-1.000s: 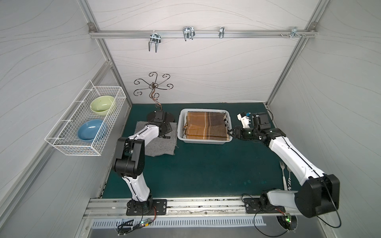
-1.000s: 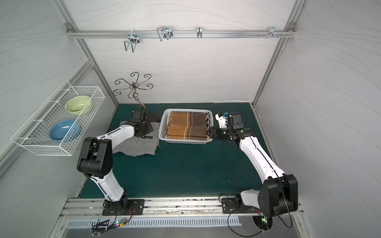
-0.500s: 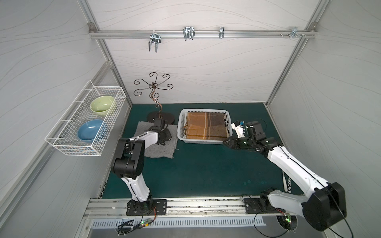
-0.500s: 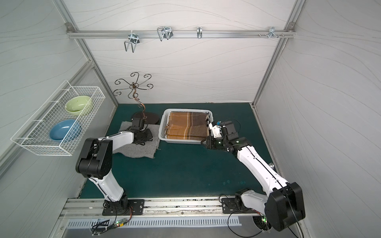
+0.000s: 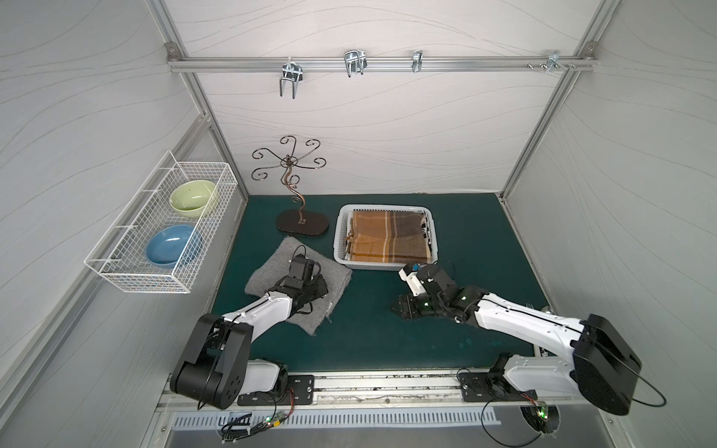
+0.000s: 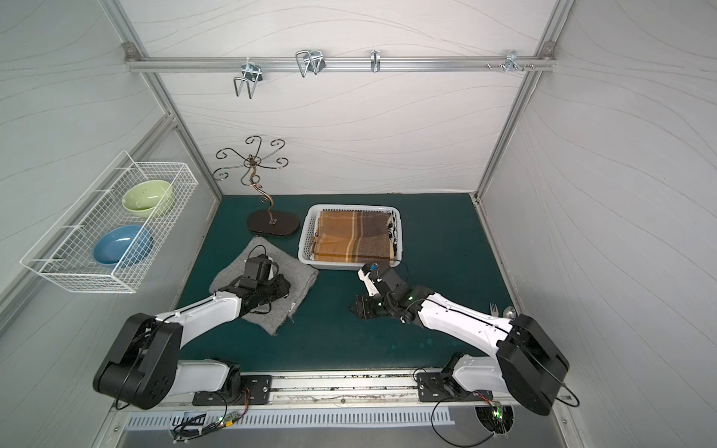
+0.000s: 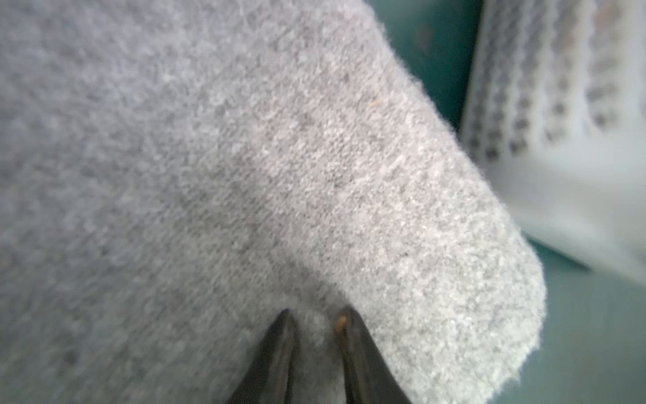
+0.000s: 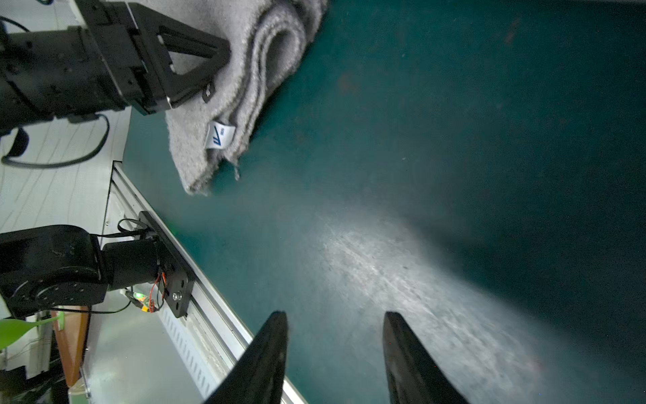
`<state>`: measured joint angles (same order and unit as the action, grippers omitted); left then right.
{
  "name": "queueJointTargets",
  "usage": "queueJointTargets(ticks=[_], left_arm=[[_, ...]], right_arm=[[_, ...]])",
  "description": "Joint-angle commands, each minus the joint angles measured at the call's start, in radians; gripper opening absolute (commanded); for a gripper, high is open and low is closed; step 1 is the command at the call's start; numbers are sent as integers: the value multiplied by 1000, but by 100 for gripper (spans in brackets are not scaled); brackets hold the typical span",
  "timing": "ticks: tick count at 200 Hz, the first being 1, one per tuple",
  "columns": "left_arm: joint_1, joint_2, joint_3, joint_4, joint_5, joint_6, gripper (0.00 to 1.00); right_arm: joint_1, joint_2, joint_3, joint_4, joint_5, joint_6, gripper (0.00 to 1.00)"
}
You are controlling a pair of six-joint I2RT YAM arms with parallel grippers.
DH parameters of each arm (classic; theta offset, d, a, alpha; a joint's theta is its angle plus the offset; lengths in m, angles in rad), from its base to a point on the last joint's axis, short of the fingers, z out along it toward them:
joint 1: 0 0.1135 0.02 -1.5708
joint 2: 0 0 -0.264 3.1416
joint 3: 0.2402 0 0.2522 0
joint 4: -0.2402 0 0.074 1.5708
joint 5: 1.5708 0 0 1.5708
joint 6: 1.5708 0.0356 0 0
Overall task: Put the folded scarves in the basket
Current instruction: Move the scarf to the center of the board.
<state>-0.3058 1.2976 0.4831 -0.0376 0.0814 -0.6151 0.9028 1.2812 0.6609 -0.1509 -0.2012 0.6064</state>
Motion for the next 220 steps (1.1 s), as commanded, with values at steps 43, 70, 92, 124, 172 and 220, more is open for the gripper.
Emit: queueJointTargets(ticks=[43,70,92,124,172,220], left_arm=[[-289,-109,-70,-90,-53,-157,29],[-383,-74,-27,-93,-75,-174,29],[-398,-76,22,-139,-94,-154,30],[-398,-101,60,-184,-111,-131,30],[-398,-83,110,-231,-117,-89,31],[-398,-104,111,-242,-130,-80,31]], right_arm=[[75,193,-42,334,46,197,62],[118,256,-52,462,71,268,65],[170,291,-16,456,121,276,66],[189,315,-63,544,183,361,67],[237,335,-124,636,197,410,67],[297,329,-117,565,267,376,68]])
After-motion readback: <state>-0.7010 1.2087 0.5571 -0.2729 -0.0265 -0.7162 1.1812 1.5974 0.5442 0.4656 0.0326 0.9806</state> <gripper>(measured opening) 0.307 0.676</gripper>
